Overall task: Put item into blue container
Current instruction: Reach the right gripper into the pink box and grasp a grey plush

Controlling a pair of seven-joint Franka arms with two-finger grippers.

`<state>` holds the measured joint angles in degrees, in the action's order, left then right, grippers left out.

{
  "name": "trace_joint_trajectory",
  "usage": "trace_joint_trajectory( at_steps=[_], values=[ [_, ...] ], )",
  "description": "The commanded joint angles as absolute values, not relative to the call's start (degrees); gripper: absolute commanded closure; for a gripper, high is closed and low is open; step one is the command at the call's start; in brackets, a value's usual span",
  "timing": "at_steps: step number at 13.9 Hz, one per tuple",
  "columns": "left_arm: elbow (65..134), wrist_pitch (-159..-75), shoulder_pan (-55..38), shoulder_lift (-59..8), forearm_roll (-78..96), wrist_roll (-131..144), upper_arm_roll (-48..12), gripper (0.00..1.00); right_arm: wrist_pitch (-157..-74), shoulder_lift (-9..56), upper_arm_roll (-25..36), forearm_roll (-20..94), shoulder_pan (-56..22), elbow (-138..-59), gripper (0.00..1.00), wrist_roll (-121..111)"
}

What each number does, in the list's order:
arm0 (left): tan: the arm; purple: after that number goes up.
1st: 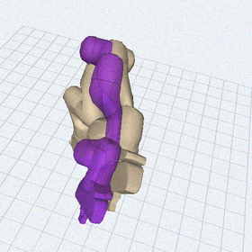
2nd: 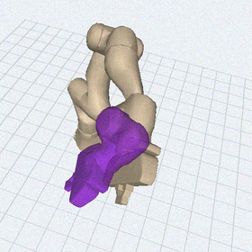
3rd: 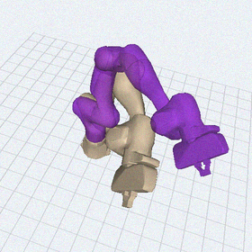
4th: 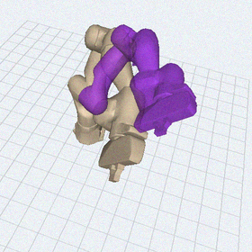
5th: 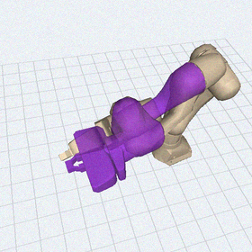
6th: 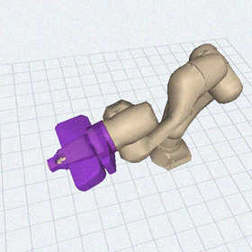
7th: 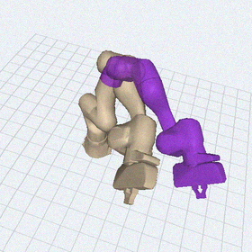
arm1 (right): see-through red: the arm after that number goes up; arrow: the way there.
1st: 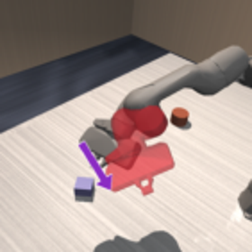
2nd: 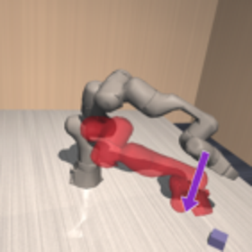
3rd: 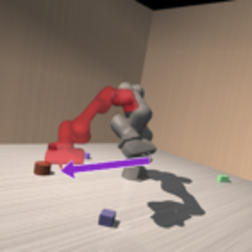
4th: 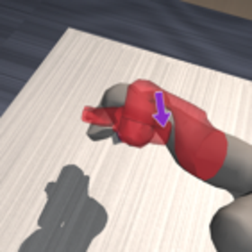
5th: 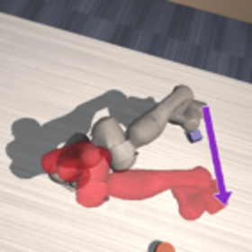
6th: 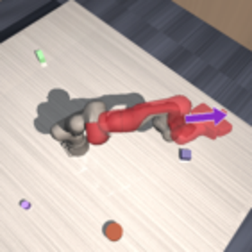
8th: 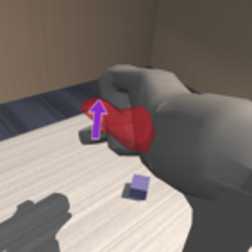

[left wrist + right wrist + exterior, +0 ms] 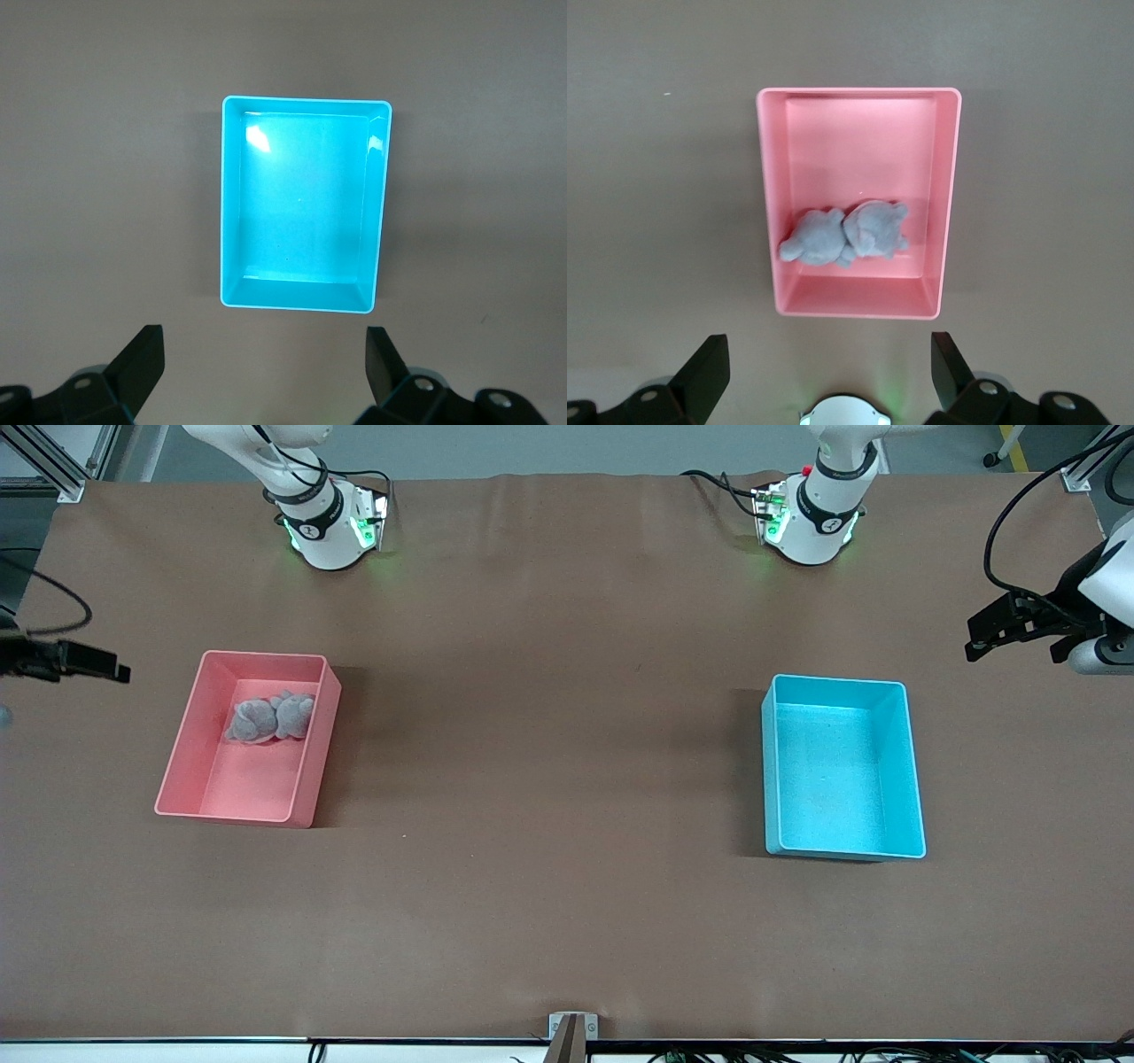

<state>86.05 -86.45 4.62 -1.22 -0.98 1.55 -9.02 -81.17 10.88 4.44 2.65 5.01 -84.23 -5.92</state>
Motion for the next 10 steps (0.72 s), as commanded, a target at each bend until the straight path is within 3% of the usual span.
trace_joint_trajectory(
  at_steps=[1, 3, 5, 10],
  values=[
    [85.08, -85.78, 4.75, -2.11, -1.58, 2.02, -9.4, 0.0, -88.71, 10.29, 3.96, 2.55, 7.11, -91.62, 0.0, -6.33],
    [85.17, -85.87, 4.75, -2.72, -1.5, 2.02, -9.4, 0.0, -100.84, 9.49, 4.04, 2.55, 7.99, -102.08, 0.0, -6.15],
    [85.17, -86.48, 4.48, -2.99, -1.49, 2.11, -9.4, 0.0, -107.72, 9.67, 4.04, 2.55, 8.61, -107.9, 0.0, -6.15],
    [85.17, -88.5, 4.31, -5.18, -1.41, 2.11, -9.4, 0.0, -115.22, 9.67, 3.96, 2.46, 7.82, -117.05, 0.0, 2.08]
  ],
)
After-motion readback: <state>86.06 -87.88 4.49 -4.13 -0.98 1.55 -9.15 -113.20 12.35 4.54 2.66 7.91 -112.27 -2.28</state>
